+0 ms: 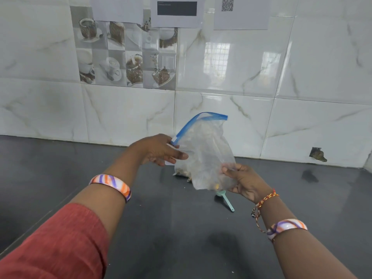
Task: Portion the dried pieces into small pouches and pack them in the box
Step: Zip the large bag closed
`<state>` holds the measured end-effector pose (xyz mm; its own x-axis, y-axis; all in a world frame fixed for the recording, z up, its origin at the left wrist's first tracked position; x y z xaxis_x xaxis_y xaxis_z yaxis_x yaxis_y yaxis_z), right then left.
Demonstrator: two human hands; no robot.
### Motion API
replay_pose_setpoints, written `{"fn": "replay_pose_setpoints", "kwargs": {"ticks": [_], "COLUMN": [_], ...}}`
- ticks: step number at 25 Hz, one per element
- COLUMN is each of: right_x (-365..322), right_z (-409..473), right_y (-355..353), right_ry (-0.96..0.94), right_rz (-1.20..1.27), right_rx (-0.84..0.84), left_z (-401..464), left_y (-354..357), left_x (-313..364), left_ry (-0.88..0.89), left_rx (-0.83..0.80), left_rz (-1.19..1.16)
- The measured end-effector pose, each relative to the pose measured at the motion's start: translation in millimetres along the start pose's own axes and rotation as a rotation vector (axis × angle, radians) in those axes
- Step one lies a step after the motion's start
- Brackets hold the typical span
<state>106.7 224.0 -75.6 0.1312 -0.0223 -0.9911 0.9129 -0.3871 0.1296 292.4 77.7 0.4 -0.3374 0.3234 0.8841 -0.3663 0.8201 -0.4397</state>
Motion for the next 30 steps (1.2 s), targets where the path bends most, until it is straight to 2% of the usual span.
{"fn": "replay_pose_setpoints", "kwargs": {"ticks": [3,5,9,13,14,17,19,21,24,26,27,30], "right_x": [-3.5,-1.5,3.2,14.2,20.1,25.6,11.6,-11.4,-45.1,-71.6,-87.4,-120.5], "right_z": [0.0,0.9,2.3,-5.5,-7.5,-14.4,-16.3,-15.6,-17.3,-23.9,-25.1,-17.5], "right_y": [-4.6,-3.4,-2.0,0.9,2.4,13.4,19.0,19.7,22.0,24.3,32.8,73.2], "right_ry": [0.005,0.005,-0.026,-0.015,-0.001,0.015,-0.026,-0.104,-0.219,-0.328,-0.390,-0.441], "right_rz": [0.039,0.027,0.019,-0.071,-0.085,-0.080,-0.053,0.004,0.009,-0.225,-0.371,-0.715], "right_rx": [-0.011,-0.009,0.040,0.066,0.059,-0.023,-0.077,-0.059,0.126,0.300,0.295,0.048], "left_z": [-1.9,-2.7,-5.4,-2.4,-0.8,3.2,2.2,-1.3,-5.5,-10.6,-11.7,-10.7], "left_y": [0.2,3.4,13.0,-6.7,-8.2,1.6,5.5,7.4,11.8,14.6,16.2,24.5], "left_x": [-3.8,1.1,16.7,21.5,21.7,24.4,26.5,31.4,41.9,48.8,52.6,58.3], "left_ry": [0.106,0.174,0.219,0.281,0.287,0.306,0.333,0.367,0.423,0.447,0.470,0.531], "left_rx": [0.042,0.027,0.038,0.377,0.416,0.386,0.404,0.432,0.409,0.406,0.387,0.308], "left_rz": [-0.366,-0.517,-0.575,-0.732,-0.753,-0.795,-0.767,-0.696,-0.602,-0.479,-0.412,-0.272]}}
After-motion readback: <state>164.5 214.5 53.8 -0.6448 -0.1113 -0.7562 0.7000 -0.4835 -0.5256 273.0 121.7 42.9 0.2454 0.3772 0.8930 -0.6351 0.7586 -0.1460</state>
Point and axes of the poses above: each hand's wrist, its own z-axis towards the middle knuckle, its own y-axis out of the palm, x = y × z, the point moved 6 cm from there along z, towards the middle knuckle, and after that the axes turned 12 degrees about -x, right-handed, at the moved point
